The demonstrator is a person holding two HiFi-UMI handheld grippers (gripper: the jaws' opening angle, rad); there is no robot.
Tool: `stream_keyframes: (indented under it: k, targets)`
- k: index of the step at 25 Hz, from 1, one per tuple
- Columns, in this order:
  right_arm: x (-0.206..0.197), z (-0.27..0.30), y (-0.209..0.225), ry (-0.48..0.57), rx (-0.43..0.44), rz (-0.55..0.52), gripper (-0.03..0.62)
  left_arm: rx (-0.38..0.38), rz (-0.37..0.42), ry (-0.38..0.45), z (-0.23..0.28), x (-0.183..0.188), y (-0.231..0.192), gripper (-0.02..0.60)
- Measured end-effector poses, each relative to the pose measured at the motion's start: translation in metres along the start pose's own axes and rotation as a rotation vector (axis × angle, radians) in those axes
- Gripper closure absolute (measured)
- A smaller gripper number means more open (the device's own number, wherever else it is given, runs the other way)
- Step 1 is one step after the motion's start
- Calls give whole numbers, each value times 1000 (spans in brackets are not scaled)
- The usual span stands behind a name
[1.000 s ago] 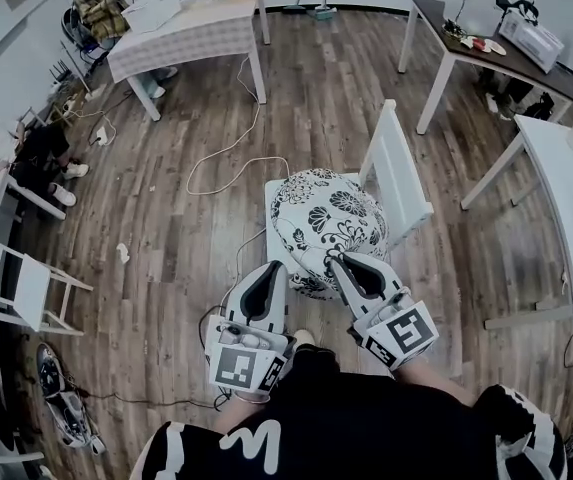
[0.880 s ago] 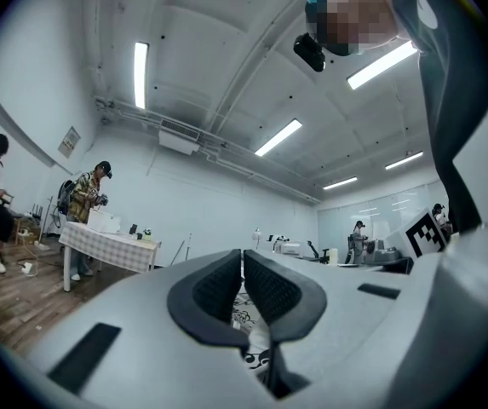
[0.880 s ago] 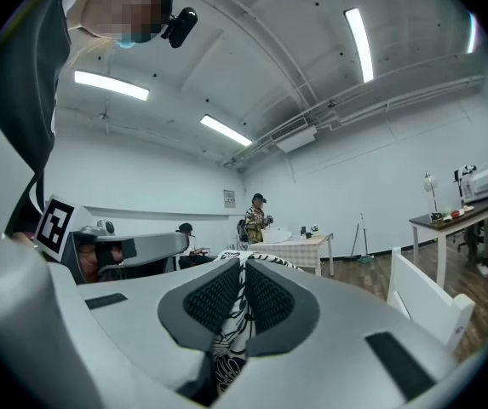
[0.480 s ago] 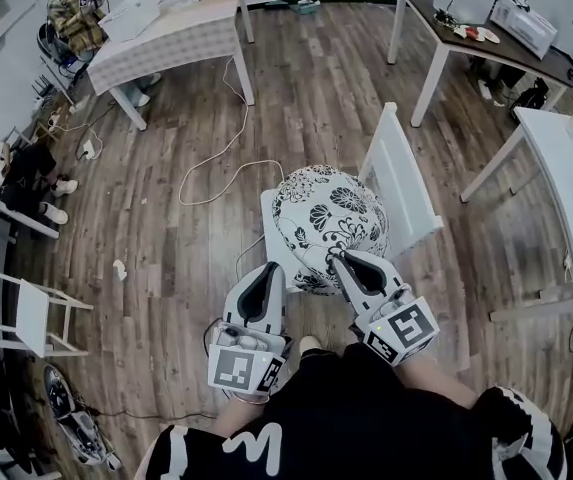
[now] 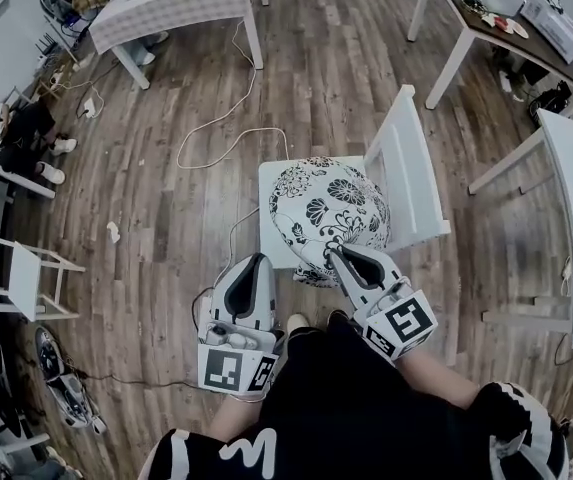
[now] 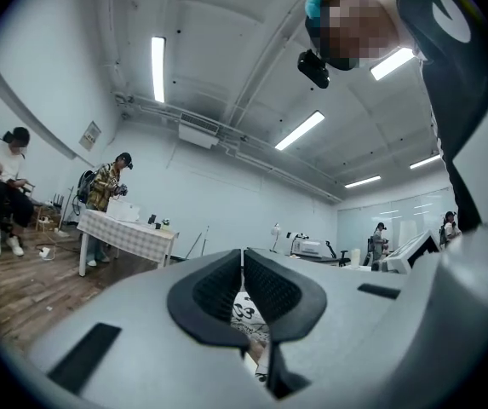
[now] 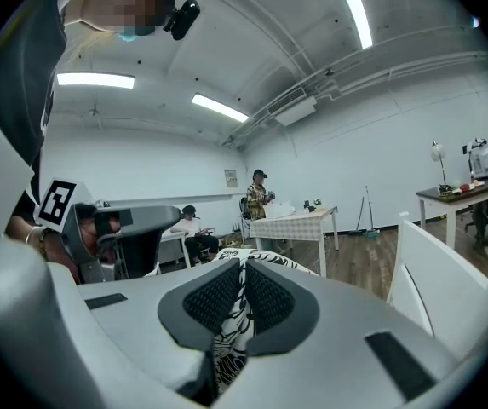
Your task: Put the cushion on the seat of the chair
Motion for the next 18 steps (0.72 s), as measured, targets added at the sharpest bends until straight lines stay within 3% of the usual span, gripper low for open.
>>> stream_keyframes:
  k: [11,18]
  targets:
    - [-60,16,4,-107,80,2,562,71,-23,-49,-9,-42,-8,568]
    - [-101,33,5,-167,124,-20,562,78,-59,-82,-9,-62,-14,568]
Point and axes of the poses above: the fingertips, and each gripper's own axes: z forward along the fingers, y to its right, x out of its top, the point moved 7 cm from there along -z, backward along the fingers, and after that the axes turned 6 degrees about -z, right-handed, at the moved point
